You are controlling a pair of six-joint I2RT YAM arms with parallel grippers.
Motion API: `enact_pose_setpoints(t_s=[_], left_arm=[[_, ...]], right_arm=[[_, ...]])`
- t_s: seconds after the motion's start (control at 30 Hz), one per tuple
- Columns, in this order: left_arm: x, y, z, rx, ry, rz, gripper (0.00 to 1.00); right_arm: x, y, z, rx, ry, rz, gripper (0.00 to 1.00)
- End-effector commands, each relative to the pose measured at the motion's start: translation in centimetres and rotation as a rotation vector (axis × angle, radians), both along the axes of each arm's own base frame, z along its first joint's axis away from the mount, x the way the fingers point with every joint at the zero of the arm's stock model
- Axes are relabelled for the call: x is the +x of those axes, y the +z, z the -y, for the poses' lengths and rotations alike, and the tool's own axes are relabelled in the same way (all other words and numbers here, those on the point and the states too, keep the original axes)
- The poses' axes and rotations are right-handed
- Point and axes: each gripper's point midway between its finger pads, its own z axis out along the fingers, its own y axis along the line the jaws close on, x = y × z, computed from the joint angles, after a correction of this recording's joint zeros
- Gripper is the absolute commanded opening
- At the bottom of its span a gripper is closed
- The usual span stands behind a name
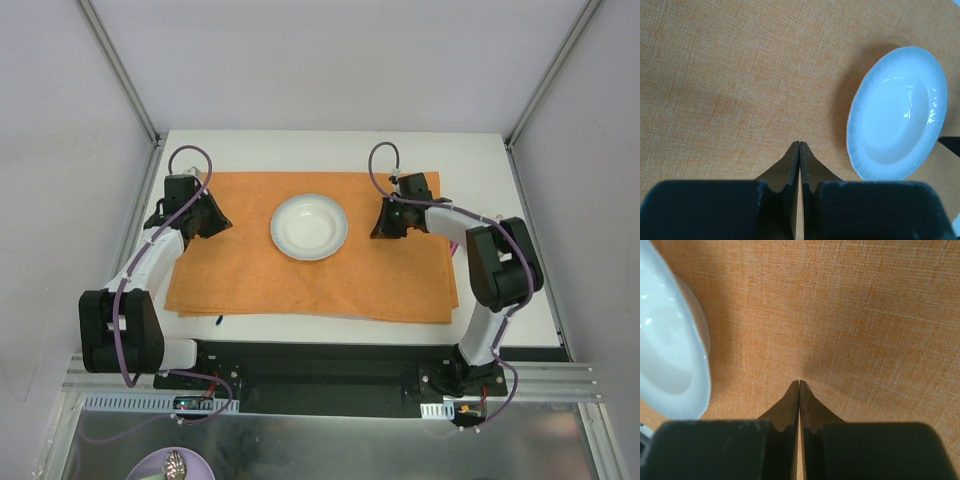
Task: Set the dinner table for one person
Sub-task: Place the plate on the napkin, then adjust the napkin at the center of the board.
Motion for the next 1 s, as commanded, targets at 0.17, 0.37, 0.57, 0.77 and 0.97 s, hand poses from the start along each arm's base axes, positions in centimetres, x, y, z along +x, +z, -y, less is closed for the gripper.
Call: enact_pose_setpoints(t_s=[0.17, 0.37, 0.57, 0.77, 0.97], left_arm=[[0.7, 0.7, -0.3, -0.001, 0.021, 0.041, 0.02], [0.7, 0.8, -0.2, -0.002, 0.020, 0.043, 0.03], [0.8, 0.5, -0.3, -0.002, 0.022, 0.036, 0.03], [0.7, 0.5, -0.3, 0.001, 0.024, 0.037, 0.03], [0.7, 0.3, -0.3, -0.001, 0.023, 0.030, 0.03]], right_arm=[[2.8, -2.4, 1.9, -0.262, -0.042, -0.009, 0.01], [3.4, -2.3, 5.1, -0.432, -0.110, -0.005, 0.01], [3.5, -2.5, 6.1, -0.477, -0.113, -0.029, 0.01], [3.7, -2.2, 6.7, -0.513, -0.116, -0.045, 0.01], [3.8, -2.4, 7.8, -0.540, -0.120, -0.072, 0.01]])
